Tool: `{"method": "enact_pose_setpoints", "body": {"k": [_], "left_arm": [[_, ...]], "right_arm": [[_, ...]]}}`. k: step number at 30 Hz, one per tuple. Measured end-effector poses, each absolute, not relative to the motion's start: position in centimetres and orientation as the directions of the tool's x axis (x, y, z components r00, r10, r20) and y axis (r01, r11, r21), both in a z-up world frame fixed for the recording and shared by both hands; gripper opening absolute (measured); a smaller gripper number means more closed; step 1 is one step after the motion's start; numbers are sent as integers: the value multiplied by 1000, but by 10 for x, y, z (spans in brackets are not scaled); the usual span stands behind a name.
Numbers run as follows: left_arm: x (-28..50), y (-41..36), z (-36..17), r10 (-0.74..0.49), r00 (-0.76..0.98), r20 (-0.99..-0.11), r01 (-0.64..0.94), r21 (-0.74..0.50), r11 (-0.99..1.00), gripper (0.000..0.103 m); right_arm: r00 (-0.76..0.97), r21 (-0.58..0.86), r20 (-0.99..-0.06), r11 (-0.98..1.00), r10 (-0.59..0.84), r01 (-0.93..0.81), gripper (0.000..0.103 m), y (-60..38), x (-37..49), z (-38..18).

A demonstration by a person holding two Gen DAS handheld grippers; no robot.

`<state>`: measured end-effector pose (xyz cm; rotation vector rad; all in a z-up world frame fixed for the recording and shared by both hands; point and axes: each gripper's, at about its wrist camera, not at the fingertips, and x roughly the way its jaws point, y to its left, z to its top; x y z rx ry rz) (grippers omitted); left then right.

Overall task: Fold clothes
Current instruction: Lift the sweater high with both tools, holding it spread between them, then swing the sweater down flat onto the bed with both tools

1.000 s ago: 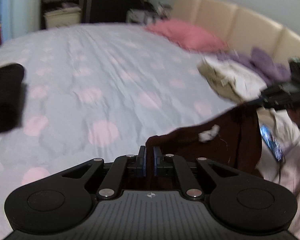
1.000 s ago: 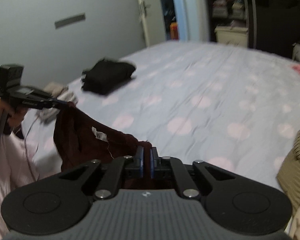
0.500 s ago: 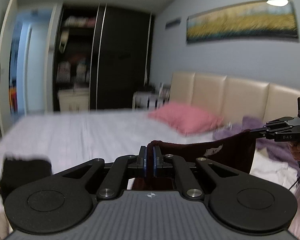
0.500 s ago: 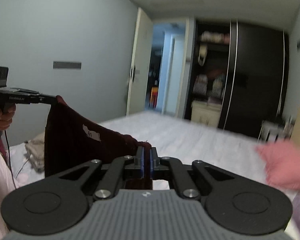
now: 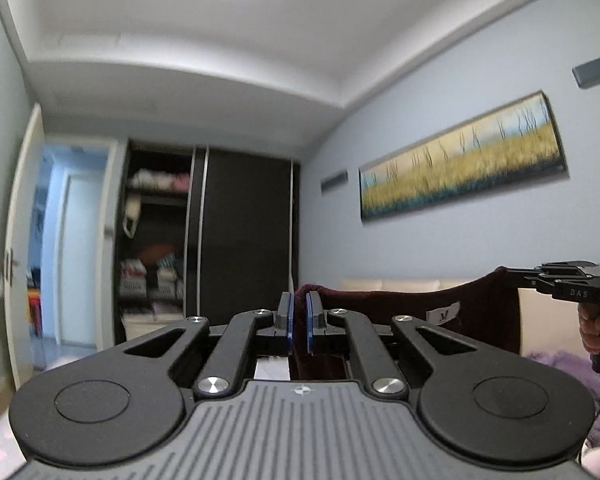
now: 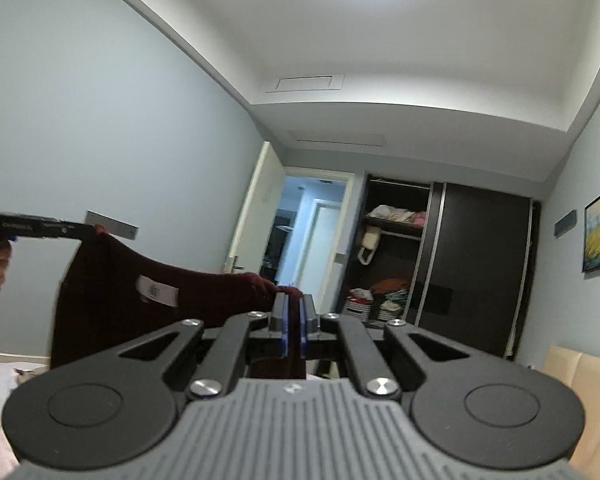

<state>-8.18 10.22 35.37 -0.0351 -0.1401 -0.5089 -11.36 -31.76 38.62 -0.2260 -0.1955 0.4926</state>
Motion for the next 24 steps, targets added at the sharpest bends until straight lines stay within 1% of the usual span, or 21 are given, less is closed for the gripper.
{"method": "enact_pose_setpoints", "body": {"k": [2, 3, 5, 7, 11, 13, 14, 15, 17, 18, 19, 21, 22, 24], "left_arm": [[-78, 100, 361, -471, 867, 160, 477, 3, 879, 4], [-73, 99, 365, -466, 870, 162, 472, 3, 882, 4], [-56, 98, 366, -450, 882, 139, 454, 3, 891, 4], [-30, 98, 361, -431, 898, 92, 433, -5, 901, 4], [30, 92, 330, -390, 919, -47, 389, -32, 921, 4], [61, 84, 312, -357, 928, -110, 355, -32, 934, 4], [74, 81, 307, -335, 934, -128, 334, -29, 942, 4], [84, 79, 305, -312, 940, -137, 312, -25, 950, 4], [101, 73, 309, -269, 956, -118, 268, -20, 963, 4], [102, 72, 317, -255, 964, -81, 253, -23, 967, 4], [100, 71, 327, -248, 968, -32, 247, -33, 968, 4], [90, 66, 346, -252, 966, 59, 253, -15, 967, 4], [84, 64, 352, -255, 963, 83, 255, 19, 967, 4], [76, 58, 357, -266, 960, 84, 260, 78, 963, 4]], "right_arm": [[874, -263, 105, 861, 474, -435, 6, -313, -94, 388], [884, -261, 76, 865, 462, -429, 6, -310, -78, 385], [896, -256, 24, 870, 443, -422, 6, -304, -46, 376], [909, -243, -34, 879, 415, -410, 6, -297, -10, 358], [935, -248, -122, 902, 333, -353, 6, -283, 56, 322], [952, -261, -102, 916, 287, -304, 5, -277, 78, 321], [961, -268, -87, 923, 264, -278, 5, -275, 88, 322], [970, -272, -33, 931, 243, -242, 5, -271, 92, 329], [969, -262, 95, 945, 227, -196, 5, -270, 87, 348], [964, -269, 141, 945, 227, -183, 5, -269, 81, 355], [958, -288, 166, 941, 233, -179, 5, -268, 76, 362], [953, -342, 177, 924, 245, -174, 5, -267, 67, 367], [954, -359, 166, 916, 249, -176, 5, -268, 64, 367], [960, -369, 114, 908, 255, -197, 5, -276, 62, 355]]}}
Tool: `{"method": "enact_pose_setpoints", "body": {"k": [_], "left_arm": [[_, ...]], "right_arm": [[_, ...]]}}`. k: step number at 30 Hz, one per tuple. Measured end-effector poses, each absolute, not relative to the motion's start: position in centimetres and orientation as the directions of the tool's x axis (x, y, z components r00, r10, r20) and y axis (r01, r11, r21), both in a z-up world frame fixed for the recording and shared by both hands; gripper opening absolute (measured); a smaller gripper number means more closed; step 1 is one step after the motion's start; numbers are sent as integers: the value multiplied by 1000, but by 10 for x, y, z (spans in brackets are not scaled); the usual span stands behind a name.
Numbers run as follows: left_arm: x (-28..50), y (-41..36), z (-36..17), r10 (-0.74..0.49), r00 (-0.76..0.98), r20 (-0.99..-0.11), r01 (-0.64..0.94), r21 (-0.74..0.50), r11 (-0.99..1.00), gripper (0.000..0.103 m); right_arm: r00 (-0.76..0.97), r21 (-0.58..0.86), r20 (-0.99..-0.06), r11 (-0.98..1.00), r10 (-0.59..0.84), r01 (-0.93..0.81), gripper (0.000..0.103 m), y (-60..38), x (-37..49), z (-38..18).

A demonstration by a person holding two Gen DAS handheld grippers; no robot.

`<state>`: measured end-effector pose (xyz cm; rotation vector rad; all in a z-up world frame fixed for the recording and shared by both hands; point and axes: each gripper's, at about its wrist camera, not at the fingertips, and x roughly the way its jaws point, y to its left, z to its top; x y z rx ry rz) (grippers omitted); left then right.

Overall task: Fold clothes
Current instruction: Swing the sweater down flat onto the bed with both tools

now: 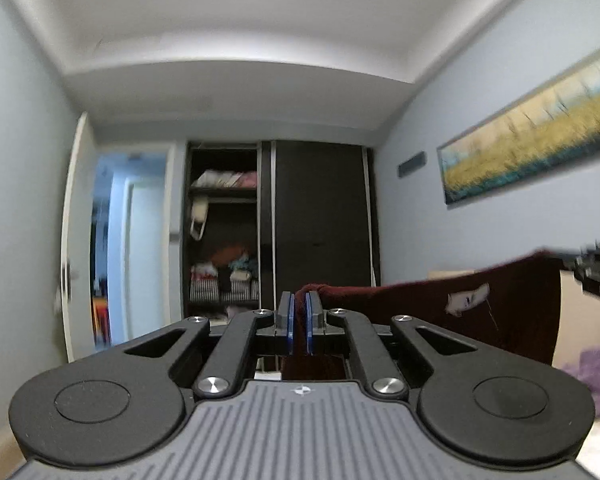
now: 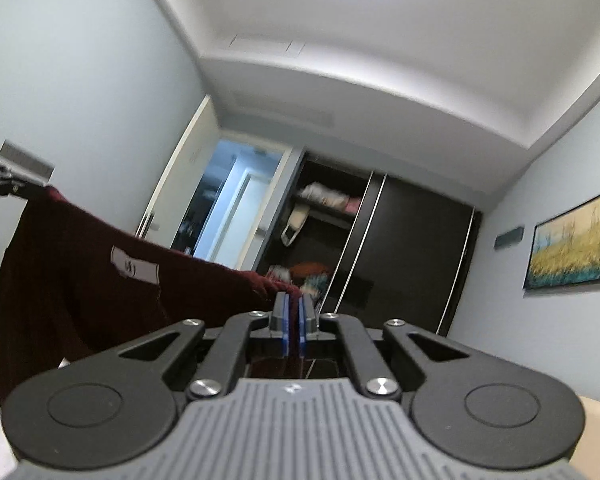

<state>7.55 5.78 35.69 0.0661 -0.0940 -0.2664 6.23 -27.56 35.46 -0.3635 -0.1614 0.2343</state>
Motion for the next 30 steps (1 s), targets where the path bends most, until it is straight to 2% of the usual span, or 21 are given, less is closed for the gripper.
{"method": "enact_pose_setpoints", "body": {"k": [4, 11, 14, 18, 24, 30], "left_arm": [[74, 55, 328, -303, 953, -23, 304, 119, 945, 4], [72, 54, 203, -346, 851, -396, 440, 177, 880, 4], [62, 51, 145, -348, 766, -541, 499, 158, 852, 4], [37, 55, 92, -351, 662, -663, 567, 137, 812, 0], [5, 72, 67, -349, 525, -776, 681, 137, 720, 0], [-8, 67, 37, -265, 495, -827, 728, 229, 646, 0]], "right_arm": [[957, -367, -54, 886, 285, -284, 5, -294, 63, 297], [837, -278, -436, 836, 330, -474, 5, -304, 58, 154], [761, -206, -544, 822, 354, -530, 5, -304, 46, 111], [659, -160, -652, 781, 376, -604, 5, -301, 26, 77], [530, -132, -766, 716, 365, -685, 6, -302, -15, 46], [481, -166, -817, 669, 319, -725, 6, -299, -11, 20]]}}
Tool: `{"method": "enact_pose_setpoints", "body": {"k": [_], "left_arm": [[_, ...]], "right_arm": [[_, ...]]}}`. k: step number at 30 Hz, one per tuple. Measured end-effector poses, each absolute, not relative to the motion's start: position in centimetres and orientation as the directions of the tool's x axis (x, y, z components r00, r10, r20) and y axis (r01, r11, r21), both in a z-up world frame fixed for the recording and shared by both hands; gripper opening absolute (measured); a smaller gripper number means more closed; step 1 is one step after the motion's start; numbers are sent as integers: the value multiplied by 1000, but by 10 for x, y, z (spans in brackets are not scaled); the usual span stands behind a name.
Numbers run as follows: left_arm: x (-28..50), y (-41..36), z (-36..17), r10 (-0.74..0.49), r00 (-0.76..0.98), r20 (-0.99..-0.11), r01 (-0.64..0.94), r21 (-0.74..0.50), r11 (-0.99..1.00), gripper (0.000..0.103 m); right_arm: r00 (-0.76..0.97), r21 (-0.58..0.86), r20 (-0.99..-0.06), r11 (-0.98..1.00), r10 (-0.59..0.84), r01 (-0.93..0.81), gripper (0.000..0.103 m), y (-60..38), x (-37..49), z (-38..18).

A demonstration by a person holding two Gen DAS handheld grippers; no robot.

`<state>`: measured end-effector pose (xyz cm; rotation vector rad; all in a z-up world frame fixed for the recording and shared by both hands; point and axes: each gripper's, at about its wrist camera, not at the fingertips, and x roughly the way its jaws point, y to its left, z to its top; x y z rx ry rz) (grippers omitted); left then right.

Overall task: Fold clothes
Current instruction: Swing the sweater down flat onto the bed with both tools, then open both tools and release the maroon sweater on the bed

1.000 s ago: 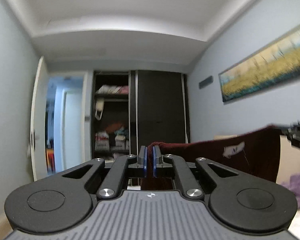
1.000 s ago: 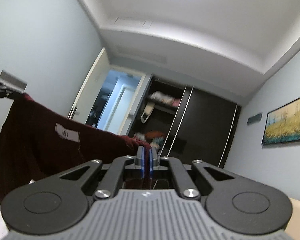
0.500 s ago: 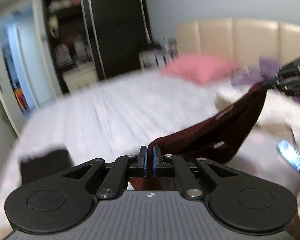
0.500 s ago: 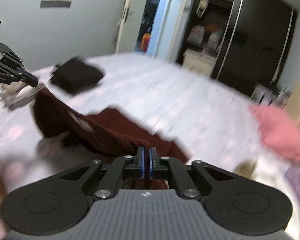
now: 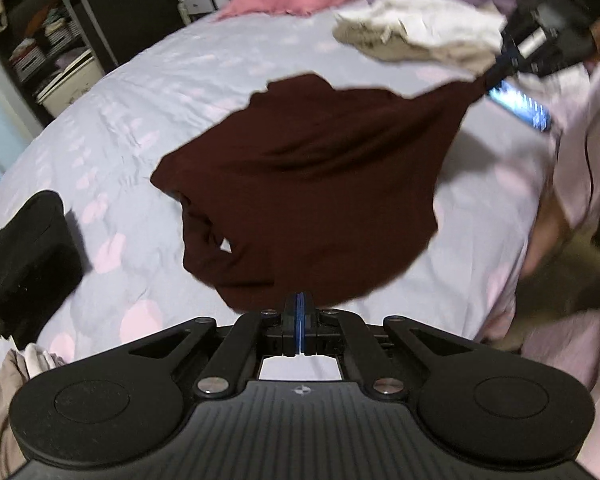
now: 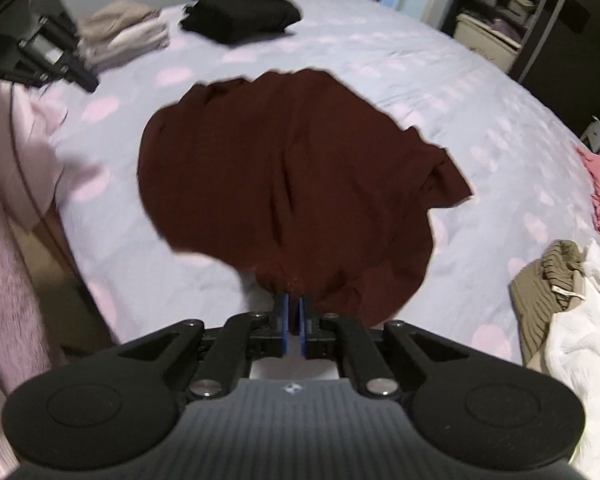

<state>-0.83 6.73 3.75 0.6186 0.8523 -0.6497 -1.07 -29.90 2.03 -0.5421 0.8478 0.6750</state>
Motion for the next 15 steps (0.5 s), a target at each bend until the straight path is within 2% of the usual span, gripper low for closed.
{"method": "enact_pose_setpoints", "body": {"k": [4, 6, 8, 10, 15], "left_arm": [[-10, 53, 18, -252, 495, -832, 765, 279, 581, 1], [-13, 45, 7, -249, 496, -832, 785, 307, 537, 7], [-17, 36, -4, -250, 503, -827, 806, 344, 482, 19], [-22, 25, -19, -242, 517, -821, 819, 392, 418, 20], [-28, 0, -56, -225, 552, -803, 830, 501, 246, 25]], "right_arm": [[449, -177, -841, 629, 304, -757, 11, -298, -17, 10], [441, -189, -848, 610, 294, -770, 14, -299, -18, 8], [446, -209, -850, 599, 280, -773, 17, -302, -21, 6], [456, -229, -849, 593, 266, -772, 26, -308, -21, 3], [490, -321, -846, 535, 209, -782, 31, -317, -25, -12]]}}
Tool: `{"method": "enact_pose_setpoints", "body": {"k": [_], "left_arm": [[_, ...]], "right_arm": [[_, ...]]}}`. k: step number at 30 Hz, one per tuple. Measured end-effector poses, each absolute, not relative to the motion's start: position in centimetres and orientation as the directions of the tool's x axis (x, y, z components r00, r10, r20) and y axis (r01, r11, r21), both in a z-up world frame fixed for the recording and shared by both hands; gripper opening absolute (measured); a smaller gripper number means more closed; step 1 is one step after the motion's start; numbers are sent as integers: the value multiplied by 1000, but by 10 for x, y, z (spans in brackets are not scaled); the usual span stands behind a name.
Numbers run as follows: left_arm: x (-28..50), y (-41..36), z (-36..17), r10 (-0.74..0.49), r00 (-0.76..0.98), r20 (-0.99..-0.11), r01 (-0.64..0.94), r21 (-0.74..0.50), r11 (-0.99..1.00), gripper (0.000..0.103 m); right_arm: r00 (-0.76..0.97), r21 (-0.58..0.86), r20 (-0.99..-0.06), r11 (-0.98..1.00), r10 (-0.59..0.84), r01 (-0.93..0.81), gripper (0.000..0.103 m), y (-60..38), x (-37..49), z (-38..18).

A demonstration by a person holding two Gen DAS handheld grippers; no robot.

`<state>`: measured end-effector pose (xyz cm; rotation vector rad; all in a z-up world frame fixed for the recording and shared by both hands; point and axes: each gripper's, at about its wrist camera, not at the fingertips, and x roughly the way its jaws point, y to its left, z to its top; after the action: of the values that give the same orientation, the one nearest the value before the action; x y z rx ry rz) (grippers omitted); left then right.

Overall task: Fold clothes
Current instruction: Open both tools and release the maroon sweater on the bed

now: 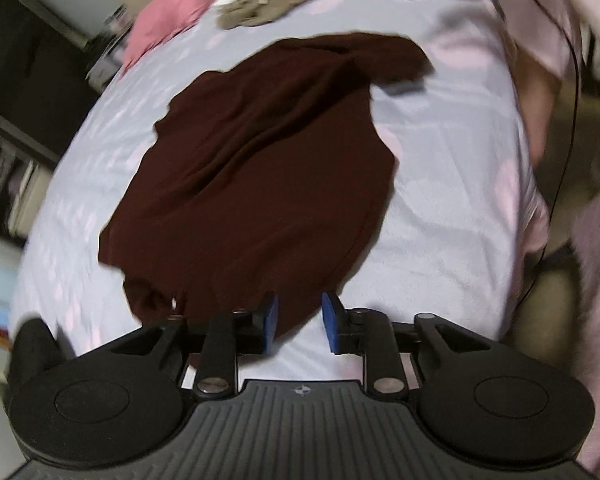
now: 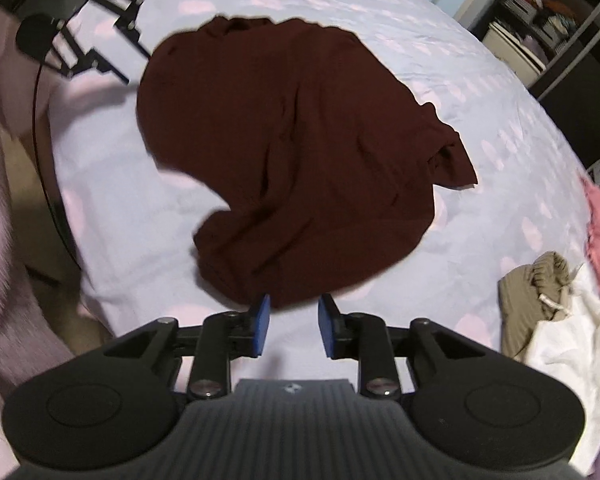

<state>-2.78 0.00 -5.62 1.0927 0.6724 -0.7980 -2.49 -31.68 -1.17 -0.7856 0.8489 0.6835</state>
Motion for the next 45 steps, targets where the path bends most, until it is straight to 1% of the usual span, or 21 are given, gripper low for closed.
{"method": "enact_pose_setpoints", "body": {"k": [4, 9, 10, 11, 13, 15, 19, 21, 24, 26, 29, 34, 37, 40, 45], "left_arm": [[-26, -9, -74, -216, 543, -812, 840, 518, 163, 27], [-31, -9, -88, -208, 563, -800, 824, 561, 73, 30], [-34, -8, -90, -212, 568, -795, 819, 571, 53, 32], [-37, -8, -92, -218, 577, -787, 810, 585, 32, 36], [-43, -7, -96, -228, 594, -771, 791, 612, -8, 39], [-46, -7, -101, -233, 611, -757, 773, 634, -34, 39], [-49, -12, -108, -245, 635, -732, 742, 667, -69, 40], [-51, -15, -113, -255, 653, -713, 717, 691, -95, 41], [-51, -19, -120, -260, 670, -695, 691, 712, -123, 39], [-48, -21, -120, -254, 664, -703, 700, 704, -119, 20], [-41, -23, -116, -232, 670, -706, 712, 699, -71, 9], [-38, -13, -92, -206, 678, -706, 725, 688, 29, 6], [-37, 2, -69, -185, 687, -703, 724, 683, 97, 6], [-34, 24, -43, -161, 677, -719, 736, 657, 160, 6], [-45, 51, -10, -162, 629, -760, 775, 597, 207, 5]], "right_arm": [[507, -379, -837, 450, 207, -809, 36, -316, -31, -29], [537, -498, -815, 210, 218, -841, 36, -302, -52, -54], [544, -521, -809, 154, 225, -839, 36, -298, -57, -58], [551, -542, -803, 108, 226, -834, 35, -295, -61, -63], [549, -556, -804, 41, 227, -830, 35, -290, -64, -71], [549, -568, -803, -19, 231, -823, 35, -287, -66, -78], [594, -626, -774, -124, 221, -770, 35, -285, -69, -96], [610, -642, -761, -125, 222, -756, 34, -284, -66, -100], [634, -665, -743, -126, 214, -736, 32, -283, -61, -103], [645, -674, -735, -126, 208, -728, 13, -282, -58, -104], [650, -677, -729, -86, 212, -731, 10, -282, -56, -96], [671, -684, -710, 19, 213, -729, 8, -289, -51, -71], [669, -657, -711, 137, 215, -742, 7, -300, -41, -44], [634, -603, -739, 198, 228, -773, 6, -309, -39, -22], [507, -484, -823, 149, 257, -862, 6, -308, -55, -1]]}}
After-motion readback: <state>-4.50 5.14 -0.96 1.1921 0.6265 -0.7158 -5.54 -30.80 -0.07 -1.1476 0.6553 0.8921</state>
